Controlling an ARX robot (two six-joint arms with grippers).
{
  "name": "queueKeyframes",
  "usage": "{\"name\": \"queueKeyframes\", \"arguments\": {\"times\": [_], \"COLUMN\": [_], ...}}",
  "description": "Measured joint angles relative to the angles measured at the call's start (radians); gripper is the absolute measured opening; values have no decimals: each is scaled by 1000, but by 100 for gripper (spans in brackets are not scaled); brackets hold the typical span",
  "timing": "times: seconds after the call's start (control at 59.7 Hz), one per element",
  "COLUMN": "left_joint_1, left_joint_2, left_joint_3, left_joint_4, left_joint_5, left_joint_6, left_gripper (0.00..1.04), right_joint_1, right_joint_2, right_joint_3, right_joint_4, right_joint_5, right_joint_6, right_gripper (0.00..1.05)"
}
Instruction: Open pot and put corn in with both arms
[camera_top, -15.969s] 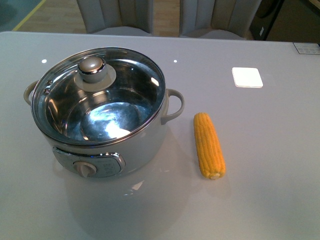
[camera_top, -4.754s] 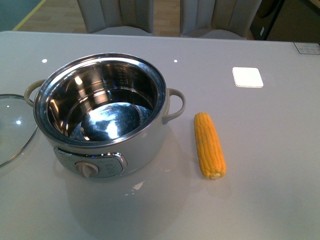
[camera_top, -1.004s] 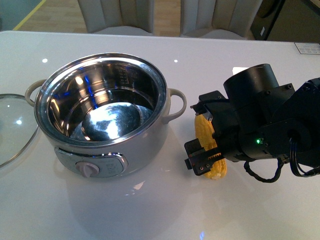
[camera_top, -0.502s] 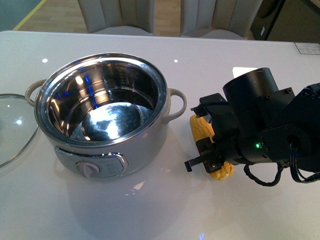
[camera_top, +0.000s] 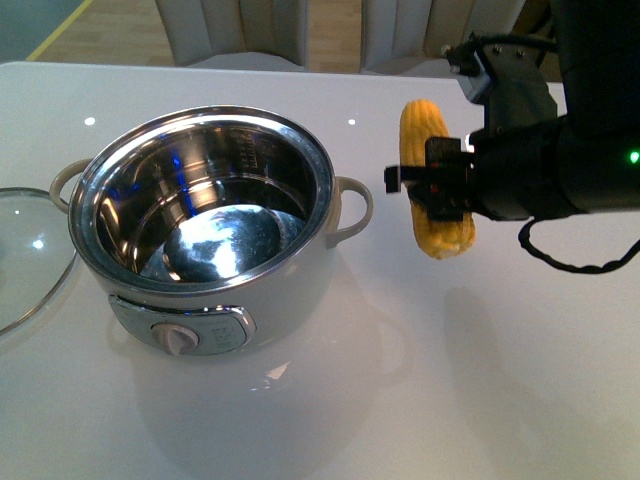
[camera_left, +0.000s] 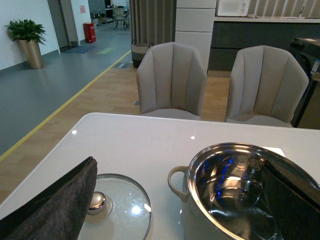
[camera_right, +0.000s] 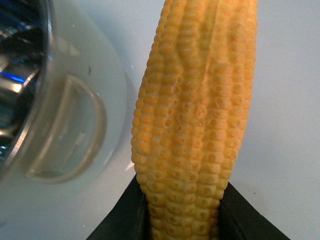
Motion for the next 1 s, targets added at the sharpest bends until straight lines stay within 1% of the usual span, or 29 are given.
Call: {"name": "queueKeyframes", "arguments": {"times": [0.285, 0.469, 0.787, 0.887, 1.004], "left_joint_1": [0, 0, 0, 0, 0], "left_joint_2": [0, 0, 0, 0, 0], "left_joint_3": [0, 0, 0, 0, 0], "left_joint_4": [0, 0, 0, 0, 0], "left_joint_5": [0, 0, 0, 0, 0], "left_joint_6": [0, 0, 0, 0, 0], "left_gripper": [98, 98, 98, 98, 98], "right_joint_1": [64, 106, 147, 159, 172], "right_joint_2": [-18, 0, 73, 90, 101], "right_joint_3": [116, 224, 329, 353, 375], "right_joint_4": [-61, -84, -105, -102, -108], "right_joint_5": [21, 18, 17, -2, -2], "right_joint_6": [109, 237, 381, 444, 480], "right_gripper": [23, 23, 23, 23, 23]}}
